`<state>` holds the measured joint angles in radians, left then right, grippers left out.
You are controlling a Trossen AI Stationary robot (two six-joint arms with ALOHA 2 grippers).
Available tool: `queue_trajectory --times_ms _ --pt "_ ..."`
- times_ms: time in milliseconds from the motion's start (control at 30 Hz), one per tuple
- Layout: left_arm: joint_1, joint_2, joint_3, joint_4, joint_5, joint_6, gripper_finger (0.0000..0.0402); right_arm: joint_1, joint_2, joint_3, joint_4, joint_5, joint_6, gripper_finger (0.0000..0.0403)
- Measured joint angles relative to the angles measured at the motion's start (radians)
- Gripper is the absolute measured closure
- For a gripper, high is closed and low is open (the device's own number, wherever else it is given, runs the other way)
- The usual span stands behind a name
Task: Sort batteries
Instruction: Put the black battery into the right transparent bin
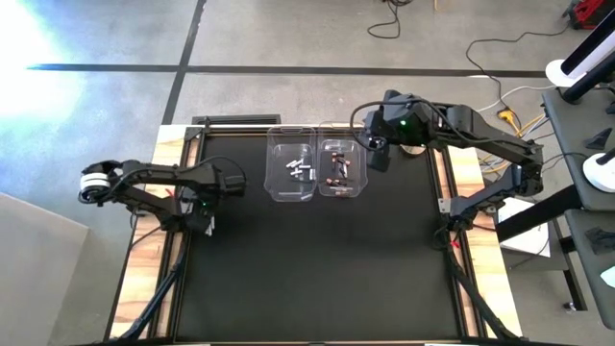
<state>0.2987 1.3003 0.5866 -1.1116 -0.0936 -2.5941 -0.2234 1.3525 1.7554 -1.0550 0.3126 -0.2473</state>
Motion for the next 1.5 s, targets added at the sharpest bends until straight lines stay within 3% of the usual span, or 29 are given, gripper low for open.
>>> queue_trajectory --times_ms 700,1067,1500 --pt "0.031 0.087 -0.033 0.075 0.03 0.012 0.0324 0.0 -0.003 0.0 -0.049 -0.037 0.057 0.0184" --pt "0.03 0.165 -0.019 0.073 -0.002 0.123 0.0324 0.0 -0.004 0.0 -0.073 -0.037 0.055 0.0184" --pt "0.027 0.161 -0.022 0.064 -0.021 0.179 0.0324 0.0 -0.016 0.0 -0.153 -0.037 0.093 0.0184"
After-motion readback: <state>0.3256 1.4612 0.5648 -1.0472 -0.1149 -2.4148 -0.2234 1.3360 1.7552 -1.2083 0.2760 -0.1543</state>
